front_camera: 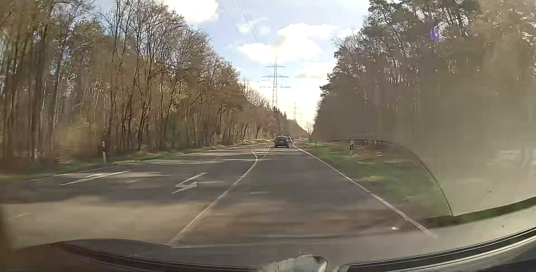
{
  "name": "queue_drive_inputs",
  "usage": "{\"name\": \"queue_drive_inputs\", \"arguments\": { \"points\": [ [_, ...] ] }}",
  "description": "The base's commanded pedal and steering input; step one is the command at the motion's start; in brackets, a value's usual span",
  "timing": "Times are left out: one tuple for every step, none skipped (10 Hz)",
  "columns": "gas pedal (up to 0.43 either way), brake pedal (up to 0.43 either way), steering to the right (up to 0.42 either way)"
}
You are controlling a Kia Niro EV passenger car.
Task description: Follow the waypoints while adhering to traffic rules and regulations
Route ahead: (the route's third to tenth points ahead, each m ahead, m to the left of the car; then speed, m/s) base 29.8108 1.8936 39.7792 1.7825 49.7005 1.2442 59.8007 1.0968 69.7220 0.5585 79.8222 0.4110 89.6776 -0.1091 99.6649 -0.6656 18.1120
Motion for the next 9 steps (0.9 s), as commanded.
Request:
{"name": "queue_drive_inputs", "arguments": {
  "points": [
    [0.197, 0.000, 0.000],
    [0.197, 0.000, 0.001],
    [0.197, 0.000, 0.001],
    [0.197, 0.000, 0.001],
    [0.197, 0.000, 0.001],
    [0.197, 0.000, 0.001],
    [0.197, 0.000, 0.000],
    [0.197, 0.000, 0.001],
    [0.197, 0.000, 0.001]
  ]
}}
